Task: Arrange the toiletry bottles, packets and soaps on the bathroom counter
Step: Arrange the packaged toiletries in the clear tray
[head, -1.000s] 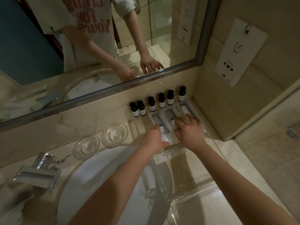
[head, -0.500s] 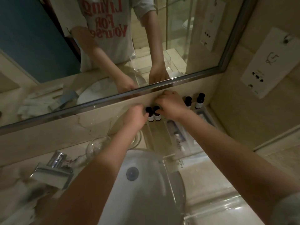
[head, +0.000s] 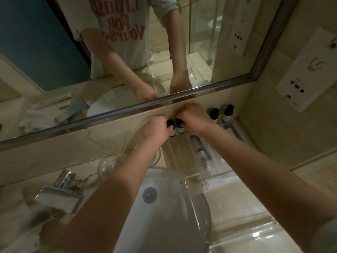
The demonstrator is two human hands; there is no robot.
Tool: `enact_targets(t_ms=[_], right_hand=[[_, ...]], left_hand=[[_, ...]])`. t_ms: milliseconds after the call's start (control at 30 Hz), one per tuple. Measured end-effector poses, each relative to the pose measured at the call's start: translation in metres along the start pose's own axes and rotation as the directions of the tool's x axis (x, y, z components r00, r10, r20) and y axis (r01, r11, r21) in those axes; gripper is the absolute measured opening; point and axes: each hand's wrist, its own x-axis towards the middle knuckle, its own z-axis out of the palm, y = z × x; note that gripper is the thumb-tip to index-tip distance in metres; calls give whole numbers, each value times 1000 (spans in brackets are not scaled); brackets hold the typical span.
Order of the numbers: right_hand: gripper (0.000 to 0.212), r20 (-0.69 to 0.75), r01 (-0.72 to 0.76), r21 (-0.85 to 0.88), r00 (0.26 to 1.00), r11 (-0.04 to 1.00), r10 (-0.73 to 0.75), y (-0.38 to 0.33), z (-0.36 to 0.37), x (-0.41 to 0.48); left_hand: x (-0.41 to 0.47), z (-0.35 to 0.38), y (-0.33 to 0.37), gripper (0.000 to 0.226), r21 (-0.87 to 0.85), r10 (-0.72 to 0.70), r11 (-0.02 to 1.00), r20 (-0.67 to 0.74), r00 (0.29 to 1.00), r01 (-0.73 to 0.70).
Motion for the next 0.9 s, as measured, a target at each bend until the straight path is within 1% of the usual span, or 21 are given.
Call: enact_targets(t_ms=[267, 667, 767, 900], right_hand=[[13, -50, -28, 27, 998, 999, 30, 2, 5, -2], [15, -5, -103, 69, 995, 992, 104, 3, 5, 0], [16, 12, -97, 63, 995, 993, 97, 3, 3, 0], [16, -11, -82, 80, 996, 993, 83, 3, -1, -7]], left_hand=[[0, 0, 0, 21, 14, 11, 1000, -14, 1000, -10], [-2, -4, 1, 26, 53, 4, 999, -37, 999, -2], [-4, -5, 1, 26, 61, 2, 998, -35, 999, 0], [-6, -9, 1, 28, 98, 6, 995, -28, 1000, -4]])
